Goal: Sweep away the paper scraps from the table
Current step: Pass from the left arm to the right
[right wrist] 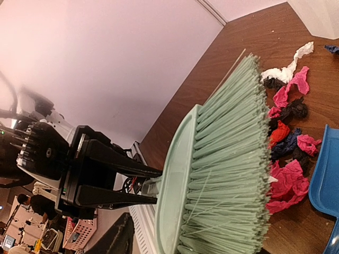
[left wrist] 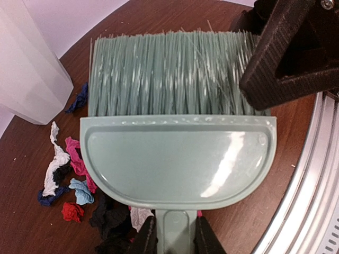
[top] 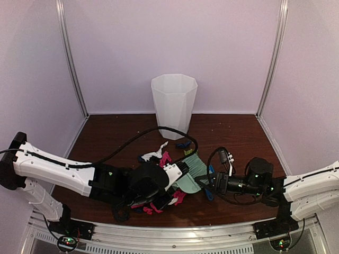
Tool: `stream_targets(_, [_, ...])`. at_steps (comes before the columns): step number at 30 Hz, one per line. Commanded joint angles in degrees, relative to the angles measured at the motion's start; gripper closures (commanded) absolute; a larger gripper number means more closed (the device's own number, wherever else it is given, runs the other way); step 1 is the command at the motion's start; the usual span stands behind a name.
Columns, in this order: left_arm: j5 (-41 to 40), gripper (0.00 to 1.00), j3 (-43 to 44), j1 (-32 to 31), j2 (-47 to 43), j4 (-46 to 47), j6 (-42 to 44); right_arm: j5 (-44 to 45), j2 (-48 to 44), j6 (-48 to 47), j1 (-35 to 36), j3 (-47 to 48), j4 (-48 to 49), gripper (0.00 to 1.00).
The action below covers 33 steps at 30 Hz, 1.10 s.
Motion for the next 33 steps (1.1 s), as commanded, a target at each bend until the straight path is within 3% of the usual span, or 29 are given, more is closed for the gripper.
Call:
stream_targets(1, [0.48,0.87,1.70,-0.43,0.03,4.23,1.56,-2.26,0.78,1.03,0.28,-0.41,3.26,0.49])
stream_targets(8, [0.63,0.87,1.77,-0.73,0.12,5.02,2.31,-3.16,1.60,1.30,0.31,-0.15,3.31,0.60])
stream_targets(12, [0.59,0.87,1.88,-0.78,0.28,4.99,2.57,-3.16,2.10,1.26,0.29,0.05,3.11,0.71])
stream_targets(21, [0.36,0.87,2.06,-1.08,0.32,5.11,3.18,-5.75,5.23,1.17,0.26,1.77,1.97,0.74])
stream_targets(26, [0.11,0.87,1.81,-1.08,0.38,5.03,3.10,-5.85,5.18,1.38,0.30,1.53,2.75,0.98])
stream_targets(28, [-0.36,0.86,1.63,-1.10,0.32,5.08,3.00,-6.21,4.75,1.52,0.26,1.36,3.20,1.00])
stream_targets(30, [-0.98,0.85,1.54,-1.10,0.31,5.12,2.80,-6.47,4.18,1.52,0.30,1.20,3.16,1.00])
stream_targets(33, [-1.92,0.73,1.14,-1.21,-0.34,5.01,2.25,-6.02,2.87,1.22,0.30,0.96,2.33,1.00])
